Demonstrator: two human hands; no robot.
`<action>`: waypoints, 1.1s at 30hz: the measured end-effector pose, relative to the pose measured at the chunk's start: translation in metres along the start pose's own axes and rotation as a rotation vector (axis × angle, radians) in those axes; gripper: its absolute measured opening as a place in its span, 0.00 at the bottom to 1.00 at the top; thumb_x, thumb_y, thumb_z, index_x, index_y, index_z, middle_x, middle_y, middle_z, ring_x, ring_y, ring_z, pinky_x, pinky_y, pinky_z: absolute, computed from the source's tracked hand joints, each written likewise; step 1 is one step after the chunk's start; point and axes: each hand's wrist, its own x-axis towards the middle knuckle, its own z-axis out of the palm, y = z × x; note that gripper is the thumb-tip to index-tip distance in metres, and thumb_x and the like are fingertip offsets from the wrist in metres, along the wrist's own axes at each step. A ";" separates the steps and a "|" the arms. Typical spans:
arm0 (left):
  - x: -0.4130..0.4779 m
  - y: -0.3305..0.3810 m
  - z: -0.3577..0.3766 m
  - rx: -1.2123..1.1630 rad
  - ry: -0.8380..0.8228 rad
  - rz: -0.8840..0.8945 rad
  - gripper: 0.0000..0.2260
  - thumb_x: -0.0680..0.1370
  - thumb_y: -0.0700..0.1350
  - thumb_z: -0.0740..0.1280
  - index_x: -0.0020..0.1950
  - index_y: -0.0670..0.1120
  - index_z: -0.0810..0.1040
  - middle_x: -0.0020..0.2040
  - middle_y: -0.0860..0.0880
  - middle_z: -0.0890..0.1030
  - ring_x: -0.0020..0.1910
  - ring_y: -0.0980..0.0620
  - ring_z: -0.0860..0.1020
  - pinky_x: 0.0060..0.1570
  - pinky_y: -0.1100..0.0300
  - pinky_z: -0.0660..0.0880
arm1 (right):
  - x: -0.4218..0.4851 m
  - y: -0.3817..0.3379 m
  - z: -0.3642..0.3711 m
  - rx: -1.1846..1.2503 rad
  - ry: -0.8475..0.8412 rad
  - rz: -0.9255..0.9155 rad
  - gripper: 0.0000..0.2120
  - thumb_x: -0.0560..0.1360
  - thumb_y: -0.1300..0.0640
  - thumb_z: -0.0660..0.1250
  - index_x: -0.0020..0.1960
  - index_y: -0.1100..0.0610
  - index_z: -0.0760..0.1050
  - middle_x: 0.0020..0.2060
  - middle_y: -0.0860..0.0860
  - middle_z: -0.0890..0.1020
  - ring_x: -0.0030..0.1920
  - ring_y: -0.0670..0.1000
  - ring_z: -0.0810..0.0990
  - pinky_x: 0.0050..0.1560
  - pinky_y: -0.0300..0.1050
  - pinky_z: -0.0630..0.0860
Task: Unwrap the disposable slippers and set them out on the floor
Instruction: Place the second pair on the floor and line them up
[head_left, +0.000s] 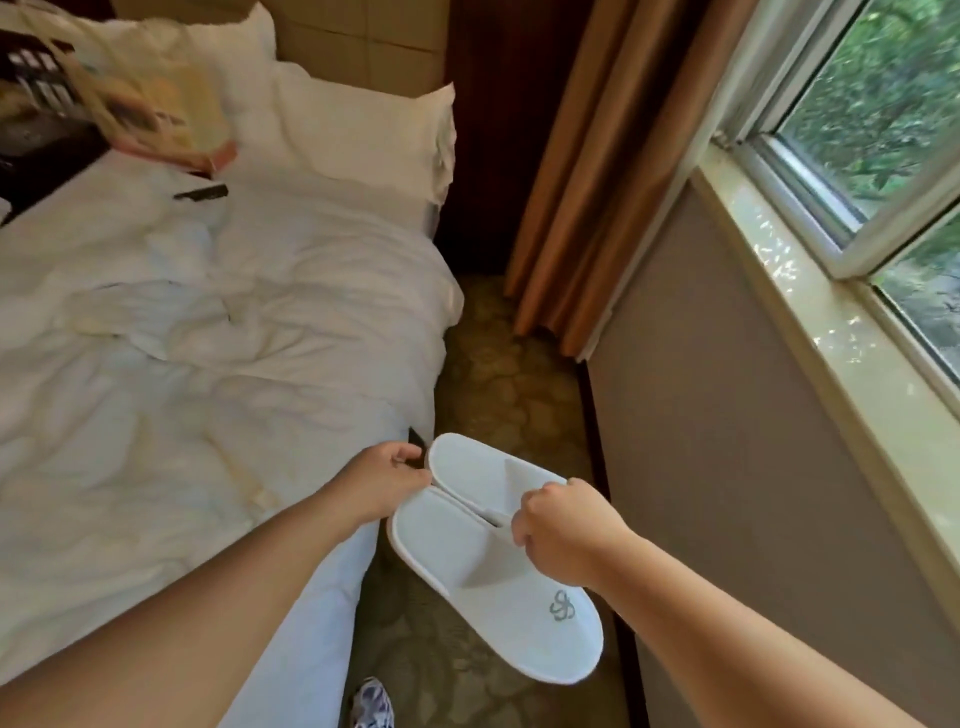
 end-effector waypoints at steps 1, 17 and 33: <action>0.012 0.002 0.000 0.023 -0.014 -0.005 0.23 0.76 0.50 0.71 0.70 0.50 0.72 0.63 0.47 0.80 0.55 0.49 0.79 0.56 0.52 0.79 | 0.010 0.005 0.003 0.001 0.007 -0.002 0.12 0.77 0.58 0.65 0.58 0.49 0.81 0.49 0.50 0.83 0.46 0.54 0.80 0.50 0.48 0.74; 0.179 -0.056 0.055 -0.087 0.118 -0.278 0.18 0.78 0.47 0.69 0.68 0.52 0.73 0.63 0.48 0.79 0.52 0.49 0.79 0.37 0.61 0.75 | 0.171 0.079 0.117 0.151 -0.052 -0.115 0.09 0.75 0.58 0.65 0.49 0.49 0.82 0.37 0.47 0.75 0.37 0.52 0.69 0.44 0.47 0.58; 0.360 -0.238 0.198 -0.152 0.157 -0.435 0.28 0.76 0.53 0.69 0.76 0.55 0.66 0.68 0.51 0.77 0.62 0.48 0.77 0.59 0.50 0.76 | 0.324 0.104 0.381 0.113 -0.152 -0.283 0.09 0.77 0.58 0.63 0.51 0.50 0.82 0.43 0.53 0.78 0.40 0.55 0.71 0.44 0.53 0.64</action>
